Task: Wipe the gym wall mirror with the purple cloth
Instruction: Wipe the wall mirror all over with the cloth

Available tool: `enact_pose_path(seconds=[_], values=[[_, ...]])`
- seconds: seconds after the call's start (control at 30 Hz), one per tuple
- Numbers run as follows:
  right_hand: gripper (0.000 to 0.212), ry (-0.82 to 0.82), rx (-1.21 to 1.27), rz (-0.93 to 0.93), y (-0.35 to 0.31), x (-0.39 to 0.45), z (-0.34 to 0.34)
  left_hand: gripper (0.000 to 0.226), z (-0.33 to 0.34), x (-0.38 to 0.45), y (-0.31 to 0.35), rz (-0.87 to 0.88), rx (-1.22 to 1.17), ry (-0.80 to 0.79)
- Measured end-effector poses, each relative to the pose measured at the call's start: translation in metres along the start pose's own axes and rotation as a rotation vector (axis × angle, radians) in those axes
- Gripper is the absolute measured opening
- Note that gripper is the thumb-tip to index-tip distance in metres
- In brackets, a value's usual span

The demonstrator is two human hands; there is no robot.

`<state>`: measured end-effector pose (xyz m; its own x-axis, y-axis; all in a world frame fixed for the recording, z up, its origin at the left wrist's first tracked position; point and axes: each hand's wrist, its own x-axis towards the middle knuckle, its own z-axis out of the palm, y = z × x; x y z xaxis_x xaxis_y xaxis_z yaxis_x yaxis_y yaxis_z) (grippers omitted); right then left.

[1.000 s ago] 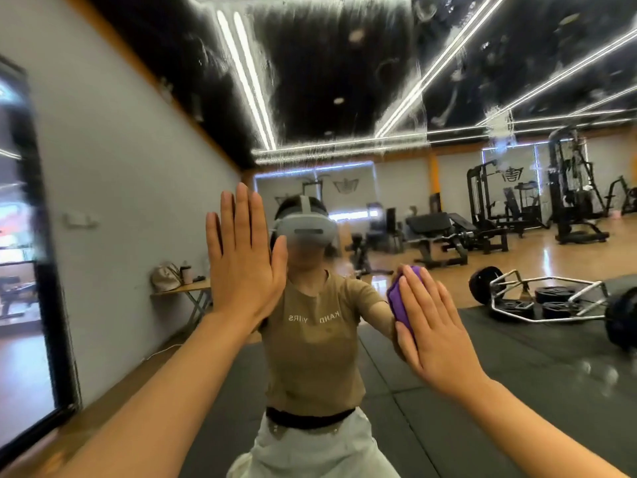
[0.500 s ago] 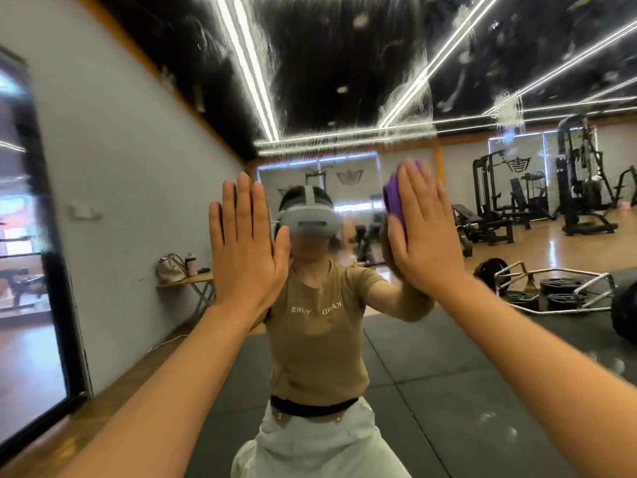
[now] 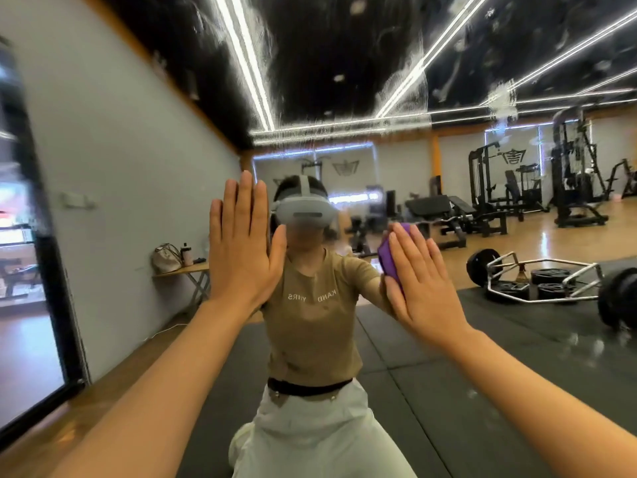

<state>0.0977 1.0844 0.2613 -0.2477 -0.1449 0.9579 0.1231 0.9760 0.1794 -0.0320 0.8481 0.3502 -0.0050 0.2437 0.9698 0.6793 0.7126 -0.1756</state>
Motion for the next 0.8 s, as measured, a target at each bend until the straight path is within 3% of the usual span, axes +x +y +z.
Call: enact_pose_path(seconds=[0.23,0.37,0.6,0.8], values=[[0.062,0.123,0.086,0.147,0.009,0.143,-0.019,0.068,-0.003,-0.012,-0.001,0.005,-0.008,-0.028],[0.061,0.136,0.113,0.156,-0.011,0.090,-0.003,0.066,0.001,-0.017,0.003,-0.021,0.002,-0.007],[0.060,-0.013,-0.007,-0.065,-0.029,-0.072,0.022,0.065,0.003,-0.017,0.002,-0.021,-0.009,-0.011],[0.057,0.012,-0.001,-0.099,-0.025,-0.028,0.016,0.067,-0.001,-0.017,0.000,-0.019,-0.021,-0.066]])
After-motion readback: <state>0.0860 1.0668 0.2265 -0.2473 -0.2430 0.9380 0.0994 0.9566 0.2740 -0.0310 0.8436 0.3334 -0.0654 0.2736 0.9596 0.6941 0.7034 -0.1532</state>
